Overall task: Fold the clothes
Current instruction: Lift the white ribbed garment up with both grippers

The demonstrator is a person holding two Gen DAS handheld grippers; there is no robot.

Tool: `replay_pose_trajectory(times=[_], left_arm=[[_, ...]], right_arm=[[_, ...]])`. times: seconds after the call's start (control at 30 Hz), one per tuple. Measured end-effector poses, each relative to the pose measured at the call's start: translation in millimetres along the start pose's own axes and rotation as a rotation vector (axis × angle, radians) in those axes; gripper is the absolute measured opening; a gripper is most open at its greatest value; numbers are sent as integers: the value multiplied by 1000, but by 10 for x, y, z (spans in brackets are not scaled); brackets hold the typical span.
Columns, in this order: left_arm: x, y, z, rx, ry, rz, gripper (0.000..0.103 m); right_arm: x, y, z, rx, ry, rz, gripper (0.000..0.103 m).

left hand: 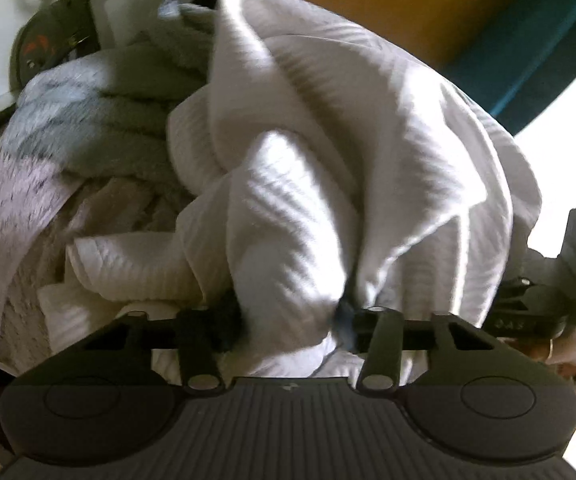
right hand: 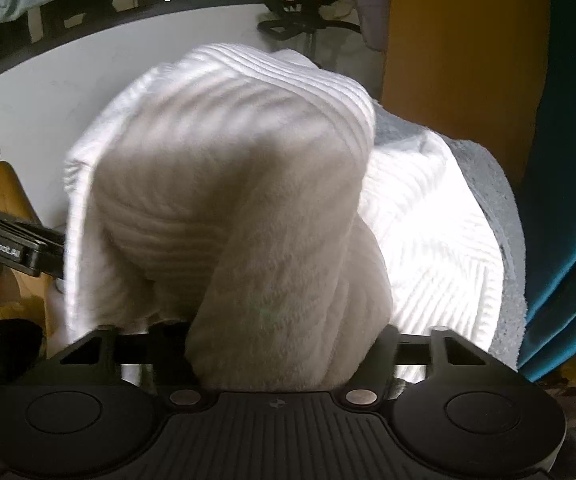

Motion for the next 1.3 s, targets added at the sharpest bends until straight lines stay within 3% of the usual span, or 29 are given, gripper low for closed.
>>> replay_pose_trajectory(times=[0.17,0.37,0.57,0.77,0.97,1.1,1.3], left_arm=[[307,-54,393,-110,57,24,37],[811,-307,819,-138,184,187,37],[1247,-617,1456,-244,290,354,36],[1377,-638,2225,-377,397,396,37],[1220,-148,3027,-468,485,316,37],[1080,385,3624,-511,546,241,37],[866,1455,4569,-545,601,145,37]], right_arm=[[223,-207,-121,-35,-51,73,32],[809,-627,-42,-48,-23,253,31],[1563,-918,10,-55,66,434,31],[2296,-953,189,-80,201,563,31],[3106,-334,212,-122,352,579,31],[3904,540,255,-179,448,575,31],[4959,1954,231,-251,554,552,31]])
Point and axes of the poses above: each gripper's, at about its wrist camera, not at the fingertips, and x roughly against the way its jaws point, z to its right, y to its underside, the point moved 10 cm from there along -x, roughly the way its jaws point, and after that the axes turned 4 degrees about x, right-handed, at the moved point
